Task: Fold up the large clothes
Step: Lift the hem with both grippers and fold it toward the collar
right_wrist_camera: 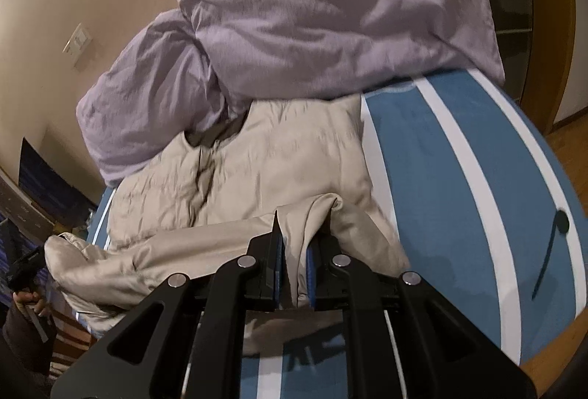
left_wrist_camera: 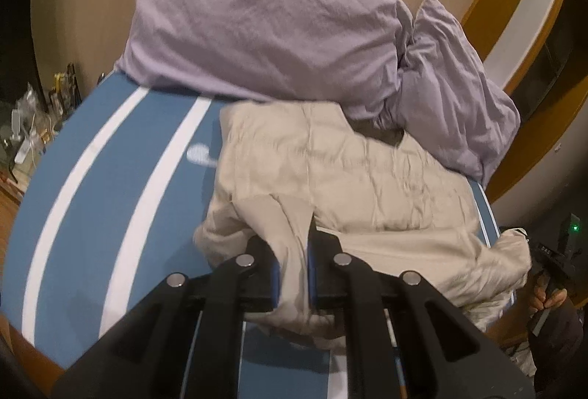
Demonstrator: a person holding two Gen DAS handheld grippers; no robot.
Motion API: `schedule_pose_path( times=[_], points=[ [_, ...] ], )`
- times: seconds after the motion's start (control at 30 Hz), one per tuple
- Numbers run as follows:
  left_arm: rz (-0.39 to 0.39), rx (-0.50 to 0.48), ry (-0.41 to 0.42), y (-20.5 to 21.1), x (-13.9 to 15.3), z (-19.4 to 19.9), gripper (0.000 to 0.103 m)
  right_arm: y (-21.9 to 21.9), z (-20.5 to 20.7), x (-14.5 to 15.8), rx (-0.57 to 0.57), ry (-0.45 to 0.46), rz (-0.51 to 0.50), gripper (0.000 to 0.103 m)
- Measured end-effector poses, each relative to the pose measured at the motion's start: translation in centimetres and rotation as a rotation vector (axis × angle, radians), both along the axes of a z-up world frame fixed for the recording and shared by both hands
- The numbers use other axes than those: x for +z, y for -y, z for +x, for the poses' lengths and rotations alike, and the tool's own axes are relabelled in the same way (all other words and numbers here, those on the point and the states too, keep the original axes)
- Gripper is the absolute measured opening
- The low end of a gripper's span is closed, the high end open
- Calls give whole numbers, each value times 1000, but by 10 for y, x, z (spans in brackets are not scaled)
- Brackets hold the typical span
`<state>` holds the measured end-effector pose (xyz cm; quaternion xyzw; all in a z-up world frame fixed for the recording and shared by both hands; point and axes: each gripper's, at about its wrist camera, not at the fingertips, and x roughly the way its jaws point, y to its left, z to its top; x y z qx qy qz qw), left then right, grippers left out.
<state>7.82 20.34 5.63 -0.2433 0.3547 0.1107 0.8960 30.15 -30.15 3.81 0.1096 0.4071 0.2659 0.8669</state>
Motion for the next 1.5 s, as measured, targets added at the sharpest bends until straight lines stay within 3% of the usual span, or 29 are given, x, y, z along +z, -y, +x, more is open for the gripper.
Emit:
schedule_pose_path(
  times=[0.47,0.63,0.87,1.23,1.5],
  points=[
    [60,47,47,-31,37,91,12,-38,92,35,-25,40,-12,11],
    [99,66,26,-39,38,126,12,-58,129,30,-42,5,-53,11],
    [130,103,-60,-48,18,172,13,-79,168,5,-75,-68,-90,11],
    [65,132,-196,-74,-27,220,20,-94,211,-34,-124,-186,-95,13],
    [-4,162,-253,-91,-56,240,29,-87,232,-55,-153,-301,8,24]
  ],
)
